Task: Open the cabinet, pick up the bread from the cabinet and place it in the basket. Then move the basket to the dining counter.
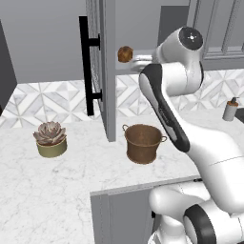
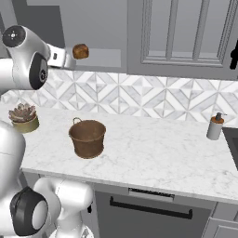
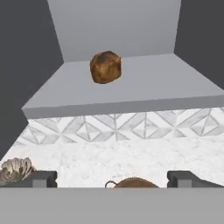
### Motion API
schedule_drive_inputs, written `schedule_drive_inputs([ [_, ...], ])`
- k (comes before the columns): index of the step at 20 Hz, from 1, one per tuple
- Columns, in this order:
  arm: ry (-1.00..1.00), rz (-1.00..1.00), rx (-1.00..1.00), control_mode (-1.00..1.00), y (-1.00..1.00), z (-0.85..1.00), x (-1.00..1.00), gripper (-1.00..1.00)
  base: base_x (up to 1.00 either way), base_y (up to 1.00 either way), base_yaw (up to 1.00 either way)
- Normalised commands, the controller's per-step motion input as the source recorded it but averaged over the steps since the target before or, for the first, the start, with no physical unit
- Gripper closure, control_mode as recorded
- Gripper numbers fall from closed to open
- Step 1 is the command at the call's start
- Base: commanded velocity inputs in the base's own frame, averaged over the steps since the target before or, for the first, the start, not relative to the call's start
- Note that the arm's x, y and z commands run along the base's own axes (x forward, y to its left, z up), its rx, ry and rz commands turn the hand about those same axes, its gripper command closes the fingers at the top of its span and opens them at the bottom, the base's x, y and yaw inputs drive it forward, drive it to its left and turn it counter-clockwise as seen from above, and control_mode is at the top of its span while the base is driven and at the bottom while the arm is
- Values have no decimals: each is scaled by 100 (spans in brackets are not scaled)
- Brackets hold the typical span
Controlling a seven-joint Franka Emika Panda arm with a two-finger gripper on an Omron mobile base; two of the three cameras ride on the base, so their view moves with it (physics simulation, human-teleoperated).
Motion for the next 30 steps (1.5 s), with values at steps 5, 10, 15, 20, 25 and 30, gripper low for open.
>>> schedule_drive_inputs([
  [5,-1,0,-19,-100,7,0,56,-100,0,0,0],
  [10,-1,0,-11,-100,9,1,73,-100,0,0,0],
  [15,-8,0,6,-100,13,0,62,-100,0,0,0],
  [20,0,0,15,-100,0,0,53,-100,0,0,0],
  [25,0,0,4,-100,12,2,32,-100,0,0,0],
  [30,2,0,0,-100,11,8,30,-100,0,0,0],
])
